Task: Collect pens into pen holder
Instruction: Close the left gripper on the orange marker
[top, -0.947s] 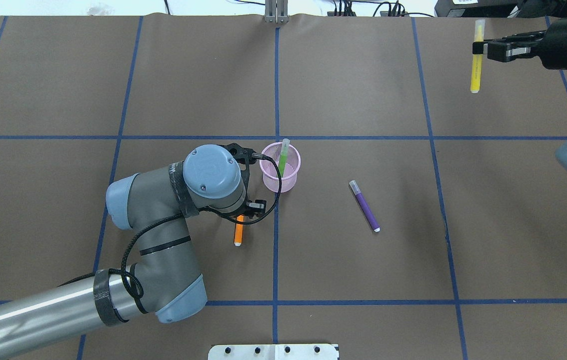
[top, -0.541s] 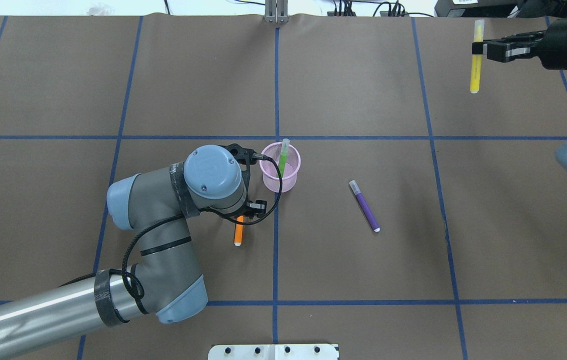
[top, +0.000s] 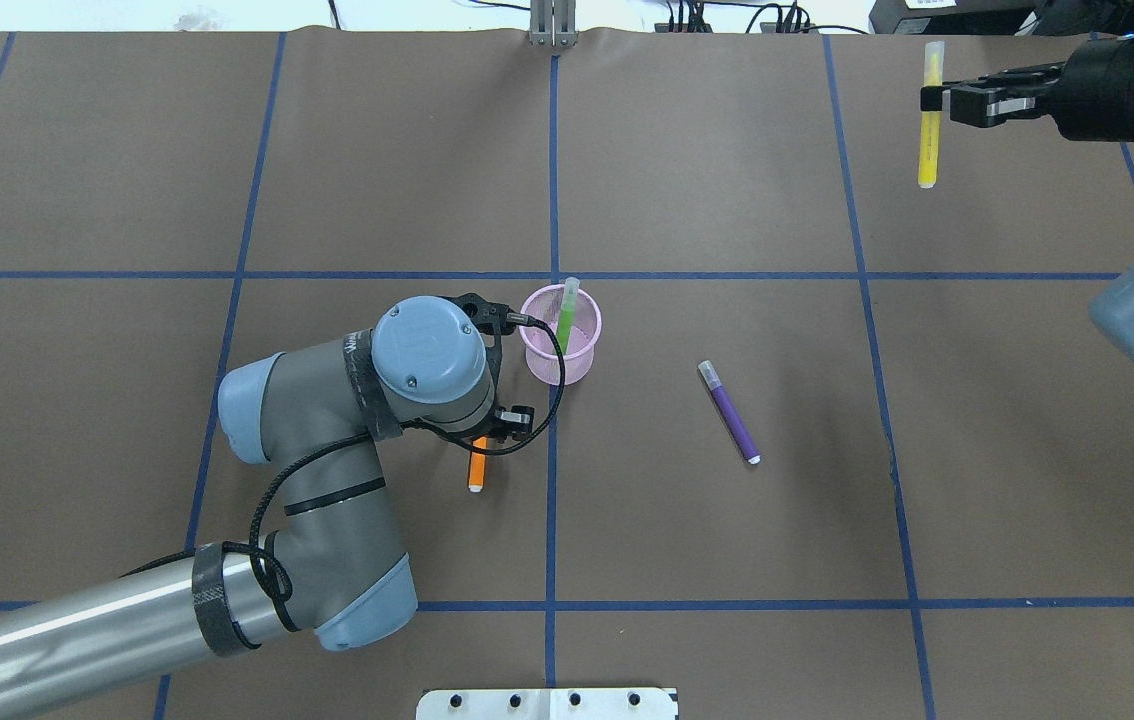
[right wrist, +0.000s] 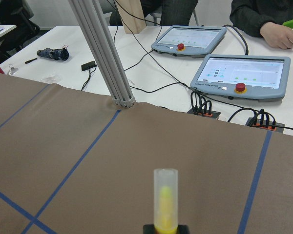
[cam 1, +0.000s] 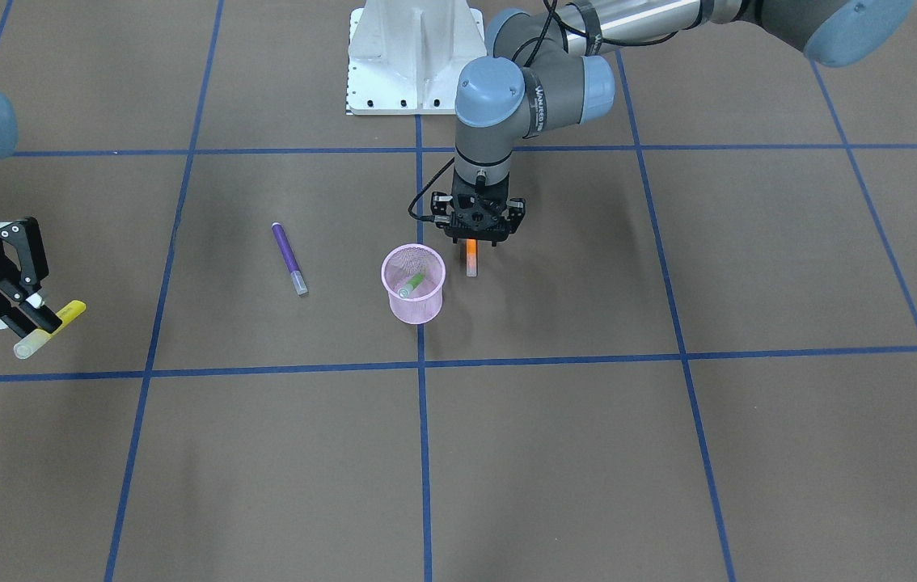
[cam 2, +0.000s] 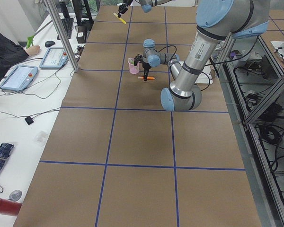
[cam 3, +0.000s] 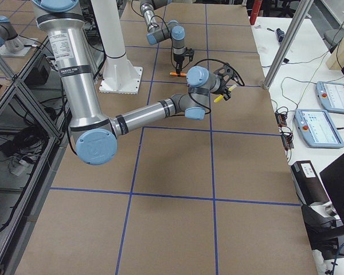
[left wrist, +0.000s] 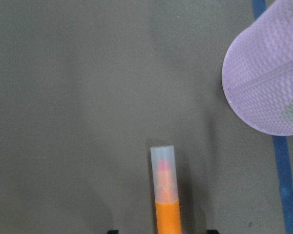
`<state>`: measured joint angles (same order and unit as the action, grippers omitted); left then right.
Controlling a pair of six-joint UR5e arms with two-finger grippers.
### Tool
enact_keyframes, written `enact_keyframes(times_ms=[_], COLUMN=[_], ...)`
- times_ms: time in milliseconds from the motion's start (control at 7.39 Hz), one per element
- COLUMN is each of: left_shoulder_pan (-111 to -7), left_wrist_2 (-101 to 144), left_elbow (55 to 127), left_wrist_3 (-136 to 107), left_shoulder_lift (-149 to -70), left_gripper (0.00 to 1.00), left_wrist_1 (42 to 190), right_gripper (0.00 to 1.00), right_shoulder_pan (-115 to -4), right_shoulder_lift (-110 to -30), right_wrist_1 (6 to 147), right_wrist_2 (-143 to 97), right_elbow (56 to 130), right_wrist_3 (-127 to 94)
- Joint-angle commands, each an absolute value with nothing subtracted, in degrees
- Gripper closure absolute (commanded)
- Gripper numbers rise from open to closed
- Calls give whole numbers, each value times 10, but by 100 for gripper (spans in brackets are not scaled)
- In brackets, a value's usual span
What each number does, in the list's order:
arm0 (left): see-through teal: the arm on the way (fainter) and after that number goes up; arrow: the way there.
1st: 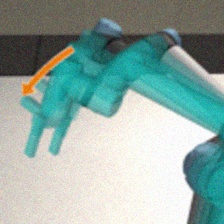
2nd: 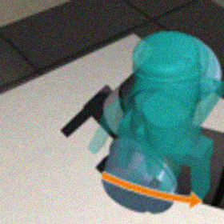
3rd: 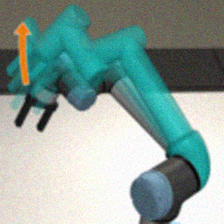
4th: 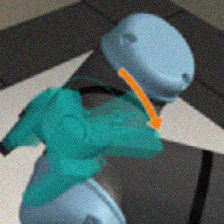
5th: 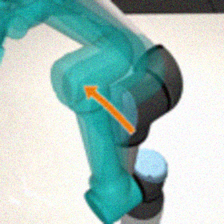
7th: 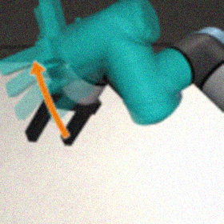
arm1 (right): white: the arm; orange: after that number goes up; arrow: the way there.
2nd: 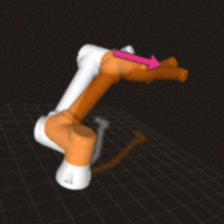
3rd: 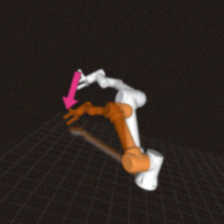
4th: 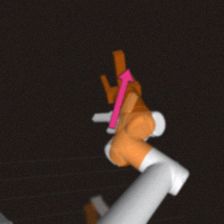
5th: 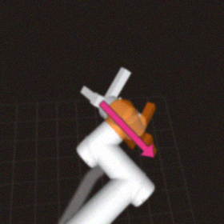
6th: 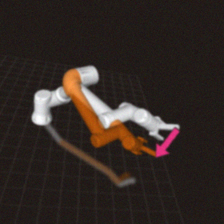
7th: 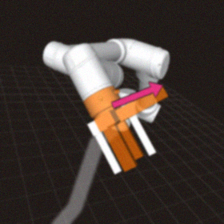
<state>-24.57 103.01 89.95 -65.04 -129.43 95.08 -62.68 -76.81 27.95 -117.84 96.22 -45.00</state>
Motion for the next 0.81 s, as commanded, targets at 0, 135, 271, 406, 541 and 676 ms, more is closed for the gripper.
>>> enact_keyframes(times_ms=[0, 135, 271, 406, 541, 676], left_shoulder_pan=[-242, -239, -239, -239, -239, -239], left_wrist_2=[1030, 1030, 1030, 1030, 1030, 1030], left_elbow=[898, 897, 896, 895, 895, 894], left_wrist_3=[-651, -651, -651, -651, -651, -651], left_shoulder_lift=[-1295, -1297, -1298, -1299, -1299, -1298], left_gripper=[37, 38, 40, 44, 48, 51], left_wrist_1=[950, 950, 950, 950, 950, 950], right_gripper=[100, 100, 100, 100, 100, 100], right_shoulder_pan=[-621, -621, -621, -621, -621, -621], right_shoulder_lift=[-767, -767, -767, -767, -767, -767], right_wrist_1=[279, 279, 279, 279, 279, 279], right_wrist_2=[-1170, -1170, -1170, -1170, -1170, -1170], right_elbow=[963, 962, 962, 962, 962, 962], right_wrist_3=[-450, -450, -450, -450, -450, -450])
